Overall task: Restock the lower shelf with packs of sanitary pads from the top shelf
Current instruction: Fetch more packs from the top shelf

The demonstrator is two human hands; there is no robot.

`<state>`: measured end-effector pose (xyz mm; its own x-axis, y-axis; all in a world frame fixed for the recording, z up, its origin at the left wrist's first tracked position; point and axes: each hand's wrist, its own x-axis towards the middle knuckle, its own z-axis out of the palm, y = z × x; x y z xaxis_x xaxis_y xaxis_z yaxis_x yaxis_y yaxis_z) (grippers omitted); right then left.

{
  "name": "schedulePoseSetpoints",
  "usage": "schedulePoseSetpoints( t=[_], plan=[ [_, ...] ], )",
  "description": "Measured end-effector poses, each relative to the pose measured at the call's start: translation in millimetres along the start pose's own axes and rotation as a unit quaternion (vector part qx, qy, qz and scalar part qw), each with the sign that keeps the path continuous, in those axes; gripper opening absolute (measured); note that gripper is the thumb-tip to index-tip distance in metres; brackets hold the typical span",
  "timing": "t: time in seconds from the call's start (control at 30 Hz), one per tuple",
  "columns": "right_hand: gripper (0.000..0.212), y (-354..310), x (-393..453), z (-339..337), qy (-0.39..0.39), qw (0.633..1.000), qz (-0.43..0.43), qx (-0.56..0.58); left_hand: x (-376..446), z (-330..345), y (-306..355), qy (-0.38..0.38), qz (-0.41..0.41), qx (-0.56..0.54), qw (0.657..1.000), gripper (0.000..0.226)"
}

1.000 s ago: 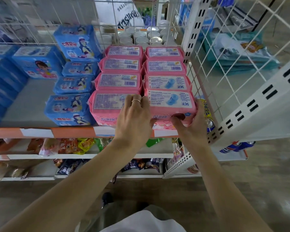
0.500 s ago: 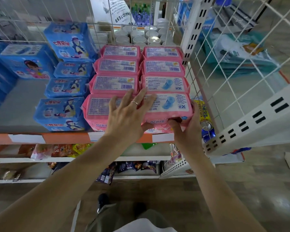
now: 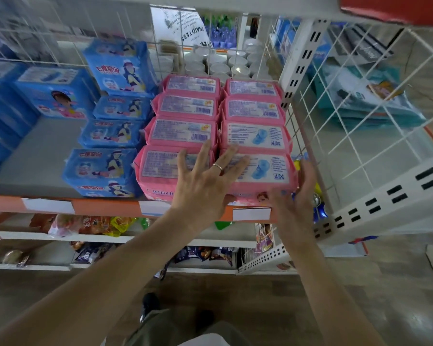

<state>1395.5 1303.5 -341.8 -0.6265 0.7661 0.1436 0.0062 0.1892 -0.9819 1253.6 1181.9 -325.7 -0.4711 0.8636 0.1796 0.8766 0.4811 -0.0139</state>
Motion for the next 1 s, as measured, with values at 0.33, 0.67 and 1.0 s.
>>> schedulePoseSetpoints(
  t=[0.33, 0.67, 1.0],
  plan=[
    [0.047, 21, 42, 28, 0.139, 0.955, -0.166, -0.203, 2, -2, 2, -0.007, 0.0, -0.022, 1.0, 0.088],
    [0.049, 16, 40, 20, 0.091, 0.957, -0.136, -0.239, 2, -8, 0, -0.017, 0.014, -0.04, 0.999, 0.09],
    [0.048, -9, 40, 21, 0.005, 0.847, -0.292, -0.445, -60, -22, -84, 0.054, -0.052, -0.017, 0.997, 0.067]
  ],
)
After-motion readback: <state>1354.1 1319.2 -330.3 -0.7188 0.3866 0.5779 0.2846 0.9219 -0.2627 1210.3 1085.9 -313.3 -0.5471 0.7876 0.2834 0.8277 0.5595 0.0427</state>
